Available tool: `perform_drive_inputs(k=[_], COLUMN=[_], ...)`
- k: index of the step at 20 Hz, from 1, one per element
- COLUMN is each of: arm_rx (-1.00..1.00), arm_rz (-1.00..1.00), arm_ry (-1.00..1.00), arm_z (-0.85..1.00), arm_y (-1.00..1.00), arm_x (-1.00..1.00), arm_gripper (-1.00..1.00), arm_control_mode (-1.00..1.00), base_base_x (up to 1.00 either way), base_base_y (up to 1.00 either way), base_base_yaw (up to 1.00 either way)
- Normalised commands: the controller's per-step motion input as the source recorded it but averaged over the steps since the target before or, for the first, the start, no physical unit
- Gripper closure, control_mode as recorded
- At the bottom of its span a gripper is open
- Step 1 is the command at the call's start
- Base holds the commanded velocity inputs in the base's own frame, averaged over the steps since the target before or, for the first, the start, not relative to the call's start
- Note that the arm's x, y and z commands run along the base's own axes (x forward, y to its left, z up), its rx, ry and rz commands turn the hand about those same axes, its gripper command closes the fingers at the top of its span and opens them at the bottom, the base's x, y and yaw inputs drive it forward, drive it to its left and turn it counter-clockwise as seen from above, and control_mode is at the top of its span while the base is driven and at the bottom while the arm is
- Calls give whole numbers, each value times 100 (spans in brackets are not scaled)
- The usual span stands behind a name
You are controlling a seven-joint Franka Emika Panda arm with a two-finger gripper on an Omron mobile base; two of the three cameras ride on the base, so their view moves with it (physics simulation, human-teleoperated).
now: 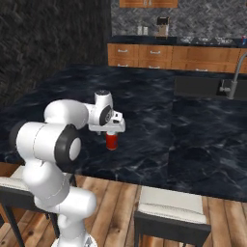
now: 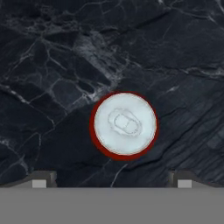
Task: Four empty soda cans are scattered around the kitchen. Gather all the cans and cluster them next to the stove for recycling.
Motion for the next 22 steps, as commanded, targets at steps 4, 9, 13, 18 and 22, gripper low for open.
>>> perform_drive_inputs(k=[4, 9, 13, 18, 22], arm_rx=[0, 0, 1, 1, 2], arm_rz=[0, 0, 0, 0, 0], arm_ry=[0, 0, 0, 0, 0], arm_z=[-2, -5, -13, -13, -15], arm_y=[-5, -6, -1, -2, -2], arm_x=[28, 21, 6, 1, 0], arm_gripper=[-100, -100, -100, -100, -100], arm_control_mode=[-100, -100, -100, -100, -100], base_base_x=[0, 0, 0, 0, 0], base_base_y=[0, 0, 0, 0, 0], base_base_yaw=[0, 0, 0, 0, 0])
